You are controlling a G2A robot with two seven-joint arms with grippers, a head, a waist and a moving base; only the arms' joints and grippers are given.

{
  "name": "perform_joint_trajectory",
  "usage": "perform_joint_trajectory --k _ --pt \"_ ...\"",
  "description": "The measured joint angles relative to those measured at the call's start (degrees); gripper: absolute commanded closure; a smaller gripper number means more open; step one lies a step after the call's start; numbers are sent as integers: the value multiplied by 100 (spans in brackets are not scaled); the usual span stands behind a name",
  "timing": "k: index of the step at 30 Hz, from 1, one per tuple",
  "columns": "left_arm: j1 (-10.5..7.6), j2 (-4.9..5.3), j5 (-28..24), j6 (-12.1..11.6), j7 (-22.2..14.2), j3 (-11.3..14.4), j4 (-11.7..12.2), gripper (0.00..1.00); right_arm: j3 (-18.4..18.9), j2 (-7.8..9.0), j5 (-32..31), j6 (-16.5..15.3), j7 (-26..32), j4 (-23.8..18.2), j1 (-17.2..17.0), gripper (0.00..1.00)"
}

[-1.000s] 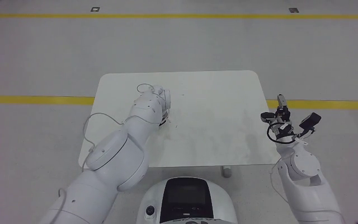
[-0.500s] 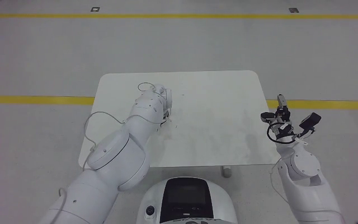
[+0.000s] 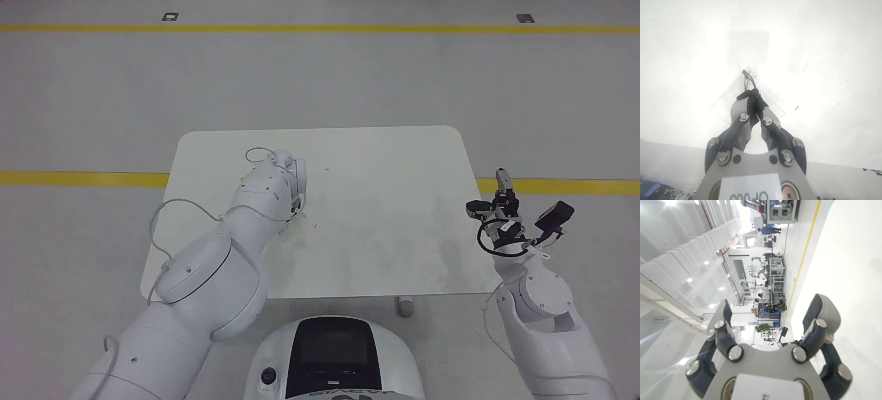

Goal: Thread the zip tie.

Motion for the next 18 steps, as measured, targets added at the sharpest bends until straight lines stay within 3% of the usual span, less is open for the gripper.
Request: perform_joint_trajectory --k 18 --pt "-43 28 -196 0 138 131 0 100 0 0 0 0 0 0 0 0"
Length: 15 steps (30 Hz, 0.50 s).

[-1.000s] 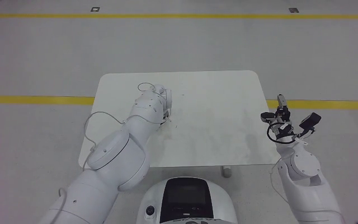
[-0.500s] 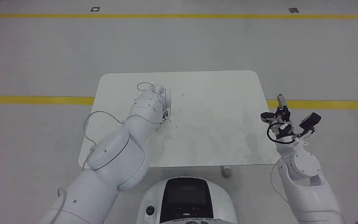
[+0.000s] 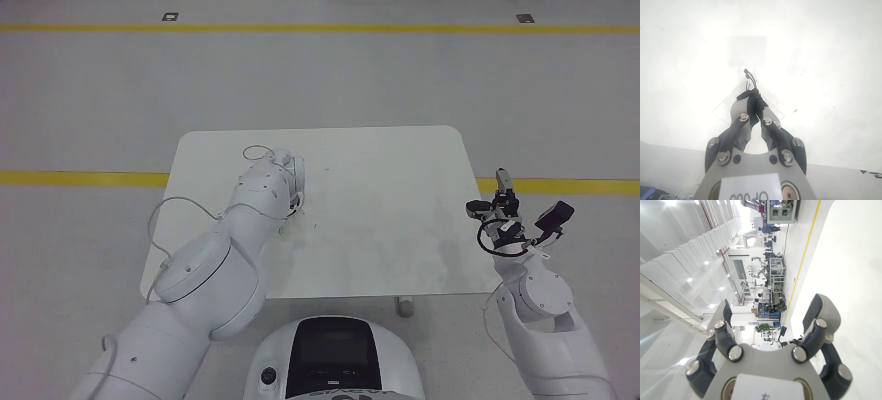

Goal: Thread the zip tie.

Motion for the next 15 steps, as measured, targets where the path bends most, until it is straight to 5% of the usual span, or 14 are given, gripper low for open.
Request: perform_joint_trajectory --k 8,15 --pt "-4 21 -35 -93 -95 80 0 100 0 0 0 0 0 0 0 0" --pt "-47 236 -375 -751 -256 5 0 100 0 0 0 0 0 0 0 0"
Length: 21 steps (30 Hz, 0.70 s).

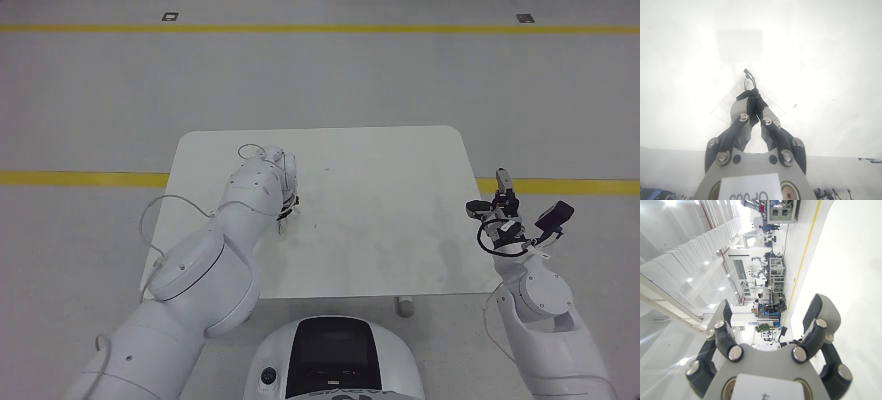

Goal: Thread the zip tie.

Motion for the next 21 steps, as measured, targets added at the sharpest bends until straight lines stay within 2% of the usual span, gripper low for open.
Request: perform_joint_trajectory --k 7,10,18,21 --pt "-24 379 -401 -802 -8 -98 0 100 0 0 0 0 0 0 0 0" --pt "-42 481 -425 -993 8 -81 0 100 0 0 0 0 0 0 0 0" --pt "-31 486 -438 -1025 38 -83 -13 100 0 0 0 0 0 0 0 0" --pt "-33 538 -532 -1227 159 -97 -18 100 0 0 0 0 0 0 0 0"
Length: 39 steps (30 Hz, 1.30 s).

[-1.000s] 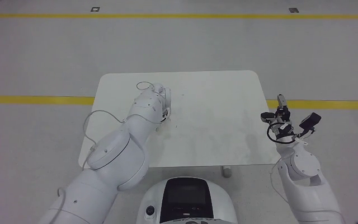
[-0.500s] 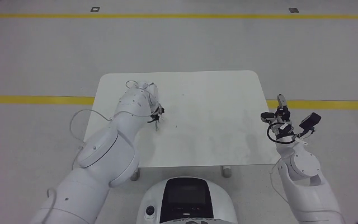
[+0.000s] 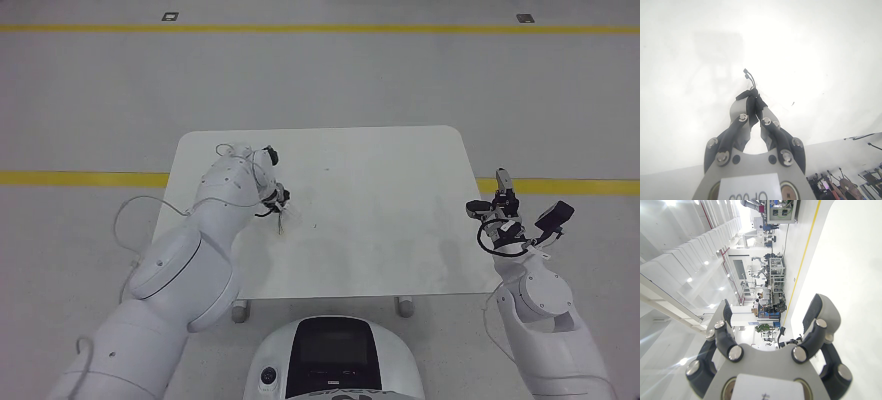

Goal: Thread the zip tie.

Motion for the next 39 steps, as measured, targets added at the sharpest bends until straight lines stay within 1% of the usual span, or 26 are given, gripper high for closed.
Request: perform_joint_trajectory --k 1,3,6,10,12,15,16,18,21,24,25,27,28,30,31,33,34,36,37,39 --pt "-24 35 -46 -98 -10 -8 15 100 0 0 0 0 0 0 0 0" --pt "-52 98 -105 -215 -69 -16 20 100 0 0 0 0 0 0 0 0" --pt "-79 190 -208 -559 -177 -32 19 100 0 0 0 0 0 0 0 0" --pt "-99 296 -366 -1104 -287 -60 18 100 0 0 0 0 0 0 0 0" --pt "-106 344 -446 -1334 -339 -78 18 100 0 0 0 0 0 0 0 0" --pt "-117 443 -605 -1843 -466 -120 18 100 0 0 0 0 0 0 0 0" --pt "-131 489 -636 -1975 -457 -122 17 100 0 0 0 0 0 0 0 0" --pt "-94 542 -646 -1951 -320 -112 -42 100 0 0 0 0 0 0 0 0" --pt "58 678 -772 -1915 -343 -142 -417 100 0 0 0 0 0 0 0 0" --pt "254 919 -924 -1917 -498 -205 -902 100 0 0 0 0 0 0 0 0" --pt "342 1038 -992 -1918 -578 -243 -1130 100 0 0 0 0 0 0 0 0" --pt "473 1231 -1077 -1918 -682 -314 -1447 100 0 0 0 0 0 0 0 0" --pt "560 1361 -1113 -1918 -728 -362 -1666 100 0 0 0 0 0 0 0 0" --pt "697 1551 -1159 -1918 -787 -446 -2003 100 0 0 0 0 0 0 0 0" --pt "793 1678 -1185 -1918 -826 -509 -2240 100 0 0 0 0 0 0 0 0" --pt "940 1868 -1207 -1918 -905 -615 -2604 100 0 0 0 0 0 0 0 0" --pt "1041 1996 -1188 -1918 -952 -685 -2855 100 0 0 0 0 0 0 0 0" --pt "1199 2175 -1142 -1918 -1009 -786 -3238 100 0 0 0 0 0 0 0 0" --pt "1254 2234 -1131 -1918 -1024 -818 -3396 100 0 0 0 0 0 0 0 0" --pt "1262 2240 -1130 -1918 -1026 -822 -3406 100 0 0 0 0 0 0 0 0"
